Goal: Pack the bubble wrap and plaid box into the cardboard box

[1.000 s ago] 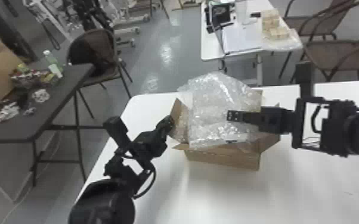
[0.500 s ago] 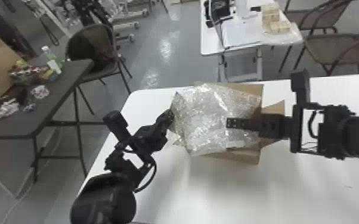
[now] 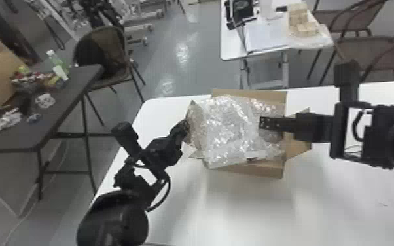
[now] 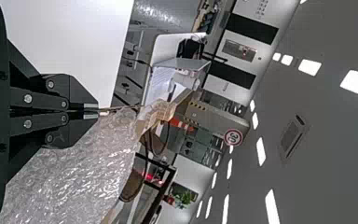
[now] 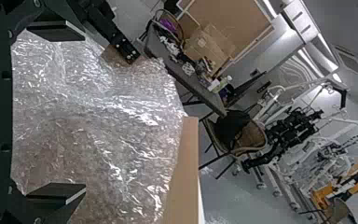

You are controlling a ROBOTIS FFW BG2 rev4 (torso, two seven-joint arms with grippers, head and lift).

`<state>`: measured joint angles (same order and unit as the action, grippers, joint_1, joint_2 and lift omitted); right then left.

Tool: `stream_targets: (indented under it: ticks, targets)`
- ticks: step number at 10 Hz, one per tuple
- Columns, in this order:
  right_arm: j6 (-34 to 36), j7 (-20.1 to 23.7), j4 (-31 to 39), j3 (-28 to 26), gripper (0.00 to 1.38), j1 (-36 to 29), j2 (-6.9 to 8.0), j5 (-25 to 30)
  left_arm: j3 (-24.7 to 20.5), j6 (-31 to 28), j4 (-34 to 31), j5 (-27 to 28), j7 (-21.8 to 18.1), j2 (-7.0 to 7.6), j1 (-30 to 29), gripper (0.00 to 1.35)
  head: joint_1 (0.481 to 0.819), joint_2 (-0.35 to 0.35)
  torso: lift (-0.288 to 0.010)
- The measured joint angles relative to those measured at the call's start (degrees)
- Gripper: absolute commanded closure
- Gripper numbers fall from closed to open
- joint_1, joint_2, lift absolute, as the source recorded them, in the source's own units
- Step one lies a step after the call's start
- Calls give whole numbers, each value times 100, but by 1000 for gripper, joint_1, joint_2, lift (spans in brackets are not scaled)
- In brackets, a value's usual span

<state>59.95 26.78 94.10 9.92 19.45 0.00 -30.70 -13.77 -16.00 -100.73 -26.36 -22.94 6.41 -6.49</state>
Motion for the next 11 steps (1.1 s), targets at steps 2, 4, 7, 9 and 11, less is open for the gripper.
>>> stream_targets:
  ticks: [2,4,7,9,11]
  targets:
    - [-82,-36,784,-215,117,-245,0,508,-18,17,0,-12,0,0,-1,1207,667,314,-122]
    - [-1178,28,1376,-463,116,-929,-37,1056,-19,50,0,-48,0,-7,-30,1207,655,267,-122]
    - [-3677,45,1695,-943,117,-2245,-87,1817,-67,132,-8,-120,0,-31,-151,1207,672,197,-122]
    - [-4484,-15,2007,-1236,119,-3021,-57,2367,-134,178,-9,-150,0,-59,-220,1205,695,158,-122]
    - [-5010,-179,2235,-1392,119,-3742,-4,2624,-212,212,-16,-192,0,-62,-305,1205,695,147,-122]
